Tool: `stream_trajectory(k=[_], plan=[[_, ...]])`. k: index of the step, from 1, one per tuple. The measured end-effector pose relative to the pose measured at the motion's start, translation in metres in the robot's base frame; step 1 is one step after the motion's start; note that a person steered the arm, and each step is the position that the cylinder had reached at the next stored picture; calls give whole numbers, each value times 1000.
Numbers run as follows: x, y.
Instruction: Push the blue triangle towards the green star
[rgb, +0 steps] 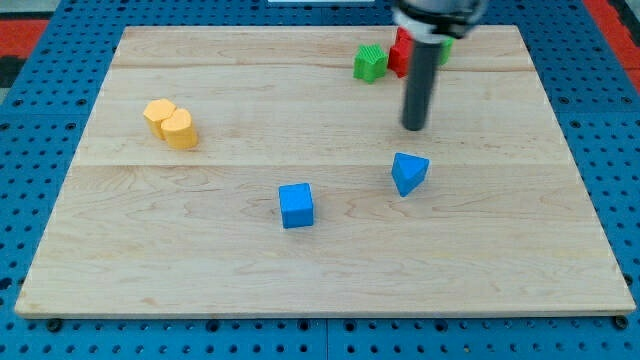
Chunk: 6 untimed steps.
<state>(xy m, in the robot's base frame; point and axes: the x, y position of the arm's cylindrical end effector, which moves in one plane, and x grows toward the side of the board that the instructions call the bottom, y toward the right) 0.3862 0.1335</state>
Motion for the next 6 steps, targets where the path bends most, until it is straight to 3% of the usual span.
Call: stream_trajectory(k=[2, 3, 4, 6], plan=[[97, -15], [88, -46], [50, -30], [39, -36]])
